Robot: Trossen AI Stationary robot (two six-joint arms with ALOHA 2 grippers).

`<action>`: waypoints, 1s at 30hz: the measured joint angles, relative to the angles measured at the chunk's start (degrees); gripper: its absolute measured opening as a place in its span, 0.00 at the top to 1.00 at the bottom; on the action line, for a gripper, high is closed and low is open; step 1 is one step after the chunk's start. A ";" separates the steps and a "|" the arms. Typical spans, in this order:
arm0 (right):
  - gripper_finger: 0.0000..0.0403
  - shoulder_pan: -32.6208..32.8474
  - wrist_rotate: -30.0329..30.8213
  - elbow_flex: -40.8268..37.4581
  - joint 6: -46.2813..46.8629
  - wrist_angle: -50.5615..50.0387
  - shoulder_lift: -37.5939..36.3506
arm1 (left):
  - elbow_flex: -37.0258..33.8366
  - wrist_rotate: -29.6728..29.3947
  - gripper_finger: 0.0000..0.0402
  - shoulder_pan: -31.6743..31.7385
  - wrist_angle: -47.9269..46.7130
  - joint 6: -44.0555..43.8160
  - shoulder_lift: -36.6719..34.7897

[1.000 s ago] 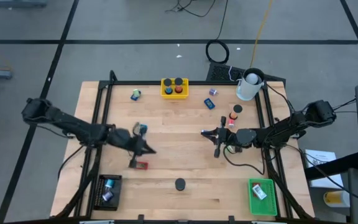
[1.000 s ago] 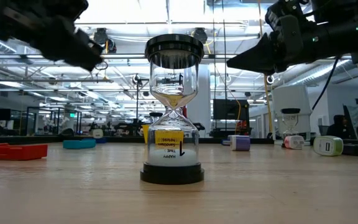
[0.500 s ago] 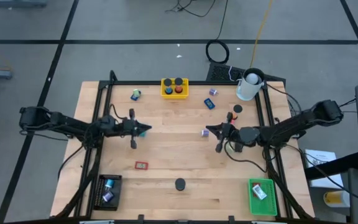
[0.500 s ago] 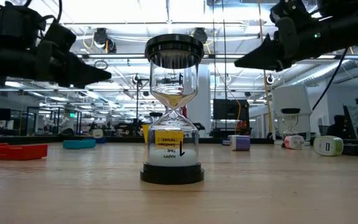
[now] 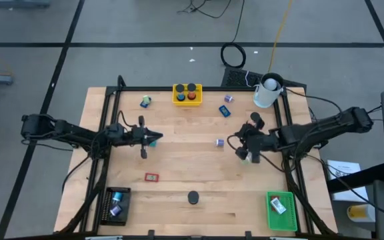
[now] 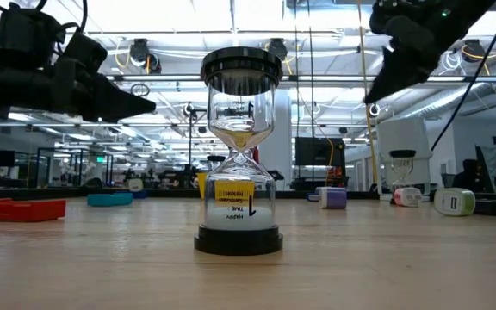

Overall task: Pick & Place Office items
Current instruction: Put the purple charger adapter into the black bin

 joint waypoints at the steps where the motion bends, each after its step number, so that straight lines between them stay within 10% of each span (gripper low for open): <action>1: 1.00 -0.13 -0.65 1.02 2.05 -3.76 0.29 | 0.00 -0.09 0.92 0.00 0.03 0.12 0.00; 17: 0.69 -1.00 -10.28 2.56 28.17 -32.58 0.78 | 0.00 -0.09 0.92 0.00 -0.32 -1.44 0.00; 30: 0.41 -0.27 -8.79 -6.11 35.18 -22.53 0.78 | 0.00 -0.09 0.92 0.00 -0.30 -2.54 0.00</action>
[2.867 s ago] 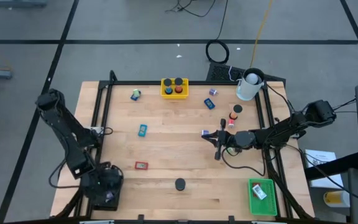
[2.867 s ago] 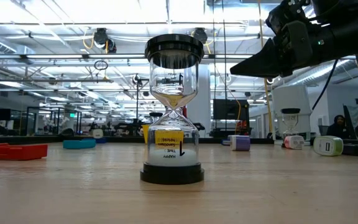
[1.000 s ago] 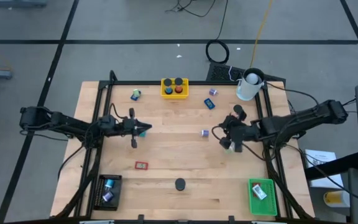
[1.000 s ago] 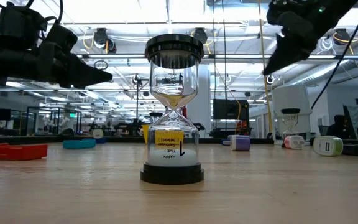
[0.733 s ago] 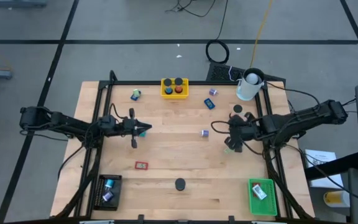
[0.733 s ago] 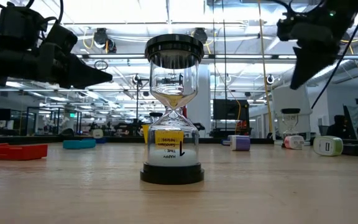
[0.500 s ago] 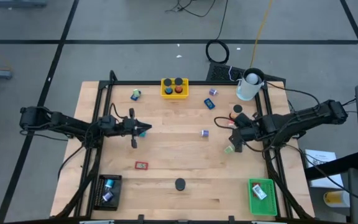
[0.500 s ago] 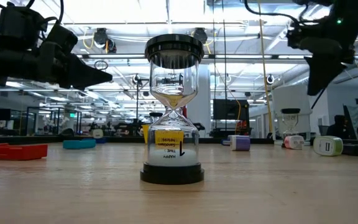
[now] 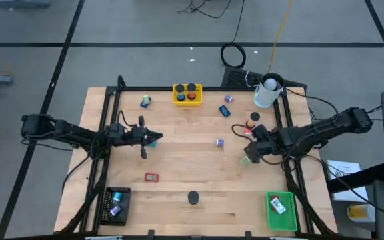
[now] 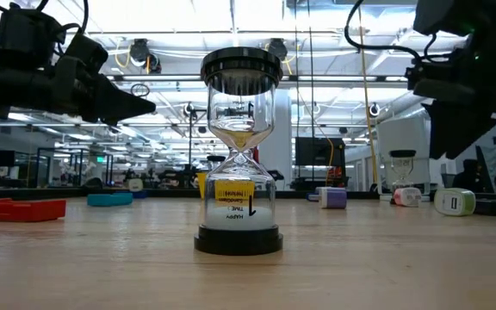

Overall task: Pick & Place Office items
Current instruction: Put the purple charger adapter into the black bin

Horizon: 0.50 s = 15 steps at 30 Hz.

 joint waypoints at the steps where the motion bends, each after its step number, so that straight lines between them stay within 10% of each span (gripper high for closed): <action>1: 0.39 0.00 0.12 -0.18 -0.71 1.09 0.00 | 0.00 0.00 0.92 0.00 0.00 -0.11 0.00; 15: 0.28 -3.90 11.07 -6.51 -1.09 15.93 0.48 | 0.02 0.00 0.92 0.00 -0.26 -0.43 0.00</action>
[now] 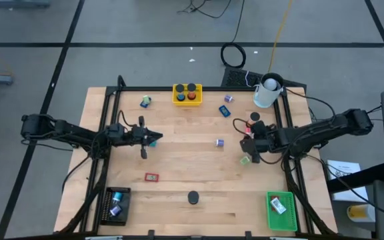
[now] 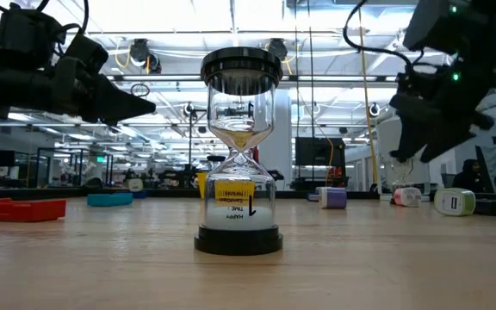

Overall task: Pick & Place Office items
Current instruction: Put the purple charger adapter into the black bin

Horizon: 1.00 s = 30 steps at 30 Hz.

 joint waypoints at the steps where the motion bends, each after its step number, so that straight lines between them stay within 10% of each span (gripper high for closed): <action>1: 0.28 -0.32 0.32 -1.80 -0.04 3.35 0.00 | 0.00 0.00 0.92 0.00 -0.21 0.08 0.00; 30: 0.32 -5.78 0.96 -5.69 -8.61 20.69 5.40 | 0.02 0.00 0.92 0.00 -0.57 0.28 0.00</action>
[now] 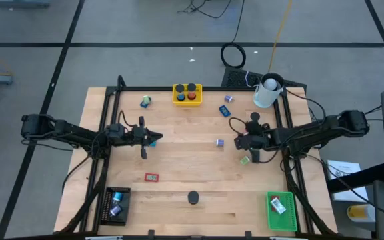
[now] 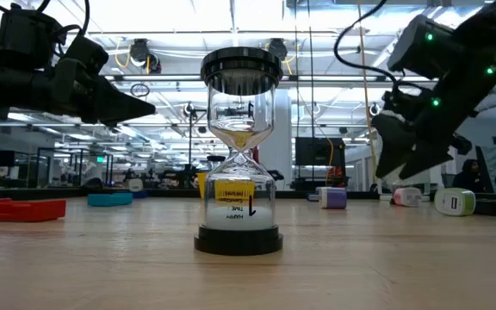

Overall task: Pick & Place Office items
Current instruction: Put the purple charger adapter into the black bin

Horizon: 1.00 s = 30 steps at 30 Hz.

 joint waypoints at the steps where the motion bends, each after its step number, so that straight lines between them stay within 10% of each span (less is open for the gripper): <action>1: 0.32 0.35 -0.01 0.44 -0.69 0.12 0.00 | 0.00 0.00 0.92 0.00 0.00 0.02 0.00; 30: 0.20 -1.38 -22.26 4.20 -52.54 29.93 16.56 | 0.28 3.48 0.92 -0.22 -0.41 2.27 0.02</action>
